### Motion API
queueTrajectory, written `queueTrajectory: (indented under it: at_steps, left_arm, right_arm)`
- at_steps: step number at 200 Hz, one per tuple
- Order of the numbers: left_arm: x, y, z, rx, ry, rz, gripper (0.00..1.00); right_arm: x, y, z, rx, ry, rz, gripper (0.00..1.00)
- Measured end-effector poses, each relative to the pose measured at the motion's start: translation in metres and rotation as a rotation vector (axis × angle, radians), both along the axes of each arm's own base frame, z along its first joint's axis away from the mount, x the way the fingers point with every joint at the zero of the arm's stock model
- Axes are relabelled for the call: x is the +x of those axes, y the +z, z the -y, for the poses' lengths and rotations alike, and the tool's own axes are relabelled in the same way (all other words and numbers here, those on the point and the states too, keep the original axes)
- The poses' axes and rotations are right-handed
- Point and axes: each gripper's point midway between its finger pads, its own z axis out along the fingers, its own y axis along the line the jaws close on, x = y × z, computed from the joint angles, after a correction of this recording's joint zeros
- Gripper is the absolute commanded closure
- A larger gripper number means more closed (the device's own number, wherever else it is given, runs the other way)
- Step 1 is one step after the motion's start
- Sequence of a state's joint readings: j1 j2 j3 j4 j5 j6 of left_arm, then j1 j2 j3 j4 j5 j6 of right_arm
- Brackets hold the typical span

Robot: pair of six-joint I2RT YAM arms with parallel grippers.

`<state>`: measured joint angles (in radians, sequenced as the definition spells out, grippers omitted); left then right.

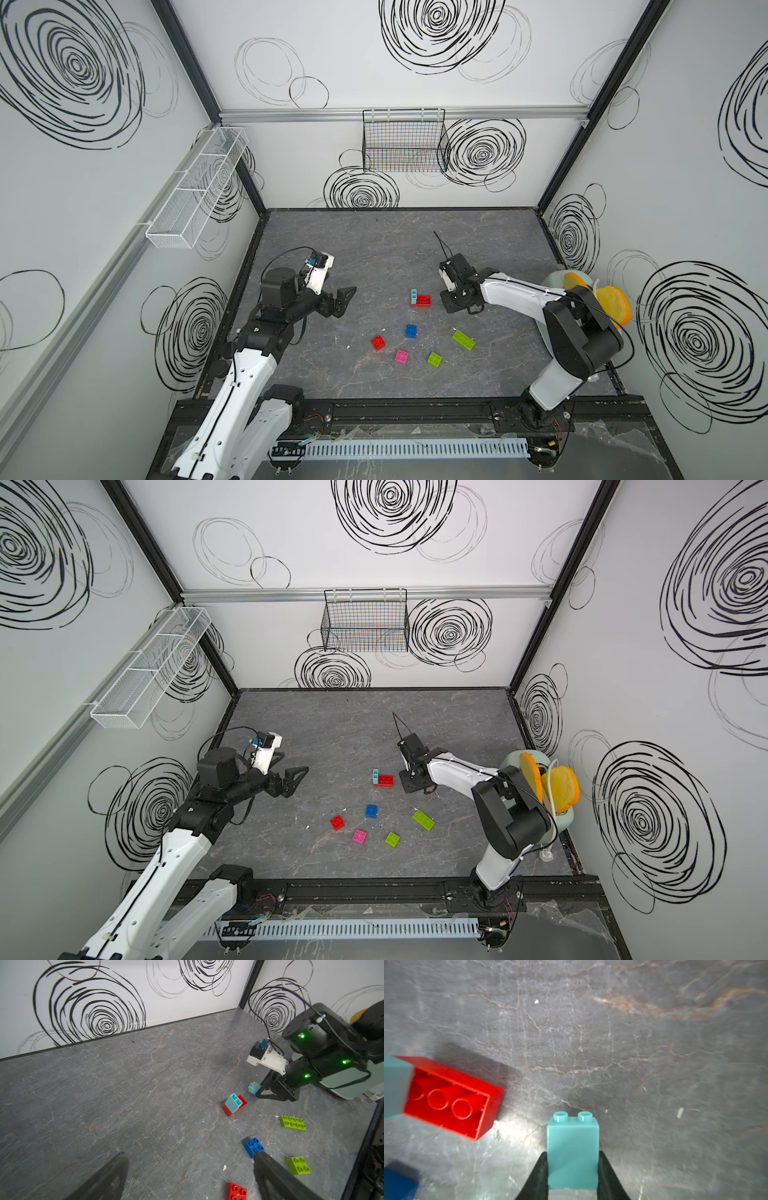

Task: Assemble a giraffe with lego
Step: Pick up the lego brick from the center of the board, then assemble the lego brick with the lego brick.

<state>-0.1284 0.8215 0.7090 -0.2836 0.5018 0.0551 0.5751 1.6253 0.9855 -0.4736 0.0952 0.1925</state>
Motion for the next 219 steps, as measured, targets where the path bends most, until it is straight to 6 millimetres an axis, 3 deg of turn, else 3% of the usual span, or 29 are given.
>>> queueTrajectory:
  at_steps: [18,39,68,89,122,219]
  left_arm:
    - [0.004,0.017,0.02,-0.028,-0.06,-0.016,0.02]
    - [0.011,0.028,0.044,-0.07,-0.128,-0.06,0.01]
    - [0.009,0.009,0.071,-0.137,-0.212,-0.207,0.05]
    - [0.001,-0.004,0.088,-0.173,-0.272,-0.295,0.09]
    - [-0.009,-0.006,0.104,-0.241,-0.349,-0.377,0.18]
    - [-0.042,-0.005,0.137,-0.328,-0.533,-0.508,0.4]
  right_arm:
    - [-0.008,0.035,-0.012,0.027,0.045,0.082,0.82]
    - [-0.027,0.072,-0.045,0.054,0.156,0.187,0.89]
    - [-0.063,0.101,-0.089,0.095,0.308,0.27,0.91]
    - [-0.081,0.121,-0.105,0.146,0.372,0.326,0.91]
    - [-0.099,0.162,-0.124,0.285,0.438,0.441,0.92]
    - [-0.108,0.166,-0.143,0.337,0.524,0.504,0.93]
